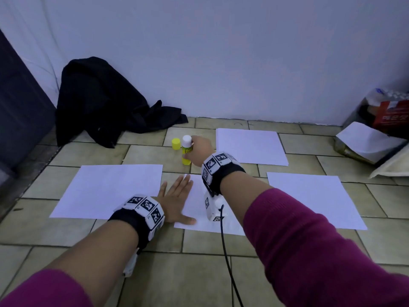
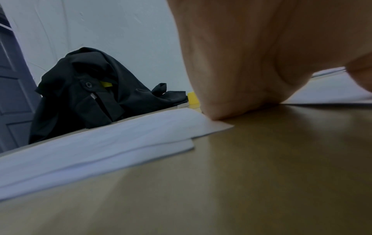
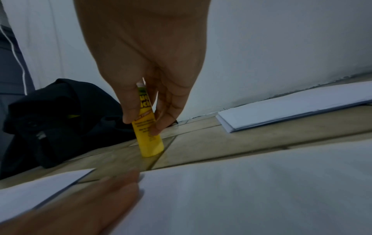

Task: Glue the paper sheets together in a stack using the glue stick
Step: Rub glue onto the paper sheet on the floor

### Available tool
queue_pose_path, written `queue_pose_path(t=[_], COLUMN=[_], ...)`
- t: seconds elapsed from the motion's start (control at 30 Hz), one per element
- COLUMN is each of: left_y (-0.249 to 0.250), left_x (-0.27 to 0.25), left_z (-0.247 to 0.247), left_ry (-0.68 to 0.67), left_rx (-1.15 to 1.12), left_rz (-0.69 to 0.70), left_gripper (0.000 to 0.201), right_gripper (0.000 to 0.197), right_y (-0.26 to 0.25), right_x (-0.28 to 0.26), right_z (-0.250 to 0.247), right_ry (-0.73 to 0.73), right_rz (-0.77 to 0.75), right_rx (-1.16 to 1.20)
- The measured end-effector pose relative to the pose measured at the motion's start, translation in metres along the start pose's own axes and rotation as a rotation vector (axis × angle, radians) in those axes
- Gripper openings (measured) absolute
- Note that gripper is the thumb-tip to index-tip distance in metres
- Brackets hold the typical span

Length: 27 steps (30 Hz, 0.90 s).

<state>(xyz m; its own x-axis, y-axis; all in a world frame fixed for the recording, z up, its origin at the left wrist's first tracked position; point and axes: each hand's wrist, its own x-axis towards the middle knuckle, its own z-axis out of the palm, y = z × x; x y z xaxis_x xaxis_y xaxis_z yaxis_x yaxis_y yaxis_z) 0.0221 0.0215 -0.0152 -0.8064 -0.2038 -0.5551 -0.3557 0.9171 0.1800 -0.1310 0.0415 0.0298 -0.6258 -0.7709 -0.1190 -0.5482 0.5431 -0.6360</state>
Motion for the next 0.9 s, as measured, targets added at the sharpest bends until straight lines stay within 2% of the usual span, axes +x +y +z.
queue_pose_path(t=[0.13,0.2,0.27,0.33,0.43,0.57,0.67,0.77,0.83,0.9], left_y=[0.000,-0.003,-0.005,-0.006,-0.005,-0.007,-0.004,0.001,0.003,0.003], left_x=[0.001,0.002,0.004,0.005,0.001,-0.005,-0.008,-0.008,-0.008,-0.010], left_z=[-0.001,-0.001,0.000,0.000,-0.001,-0.005,-0.008,-0.008,-0.007,-0.008], left_ry=[0.001,0.004,0.015,0.035,0.016,-0.030,-0.048,-0.048,-0.037,-0.041], left_rx=[-0.004,-0.015,-0.024,-0.046,-0.054,-0.077,-0.104,-0.126,-0.126,-0.105], left_rz=[0.011,0.033,0.054,0.052,0.053,0.101,0.090,0.046,0.019,0.021], left_gripper=[0.140,0.155,0.166,0.166,0.162,0.164,0.164,0.167,0.158,0.150], right_gripper=[0.038,0.040,0.052,0.065,0.070,0.068,0.072,0.101,0.124,0.132], right_y=[-0.004,-0.006,-0.008,-0.008,0.000,0.032,0.081,0.135,0.160,0.176], right_x=[0.002,0.003,0.001,-0.003,-0.013,-0.048,-0.082,-0.112,-0.132,-0.147], right_z=[0.006,0.007,0.006,0.001,-0.018,-0.060,-0.092,-0.109,-0.111,-0.110], right_ry=[0.011,0.012,0.011,0.010,-0.035,-0.147,-0.238,-0.246,-0.257,-0.273], right_rz=[-0.012,0.007,0.053,0.094,0.101,0.114,0.288,0.536,0.596,0.582], right_rx=[-0.005,-0.017,-0.010,0.040,0.058,-0.123,-0.329,-0.521,-0.587,-0.598])
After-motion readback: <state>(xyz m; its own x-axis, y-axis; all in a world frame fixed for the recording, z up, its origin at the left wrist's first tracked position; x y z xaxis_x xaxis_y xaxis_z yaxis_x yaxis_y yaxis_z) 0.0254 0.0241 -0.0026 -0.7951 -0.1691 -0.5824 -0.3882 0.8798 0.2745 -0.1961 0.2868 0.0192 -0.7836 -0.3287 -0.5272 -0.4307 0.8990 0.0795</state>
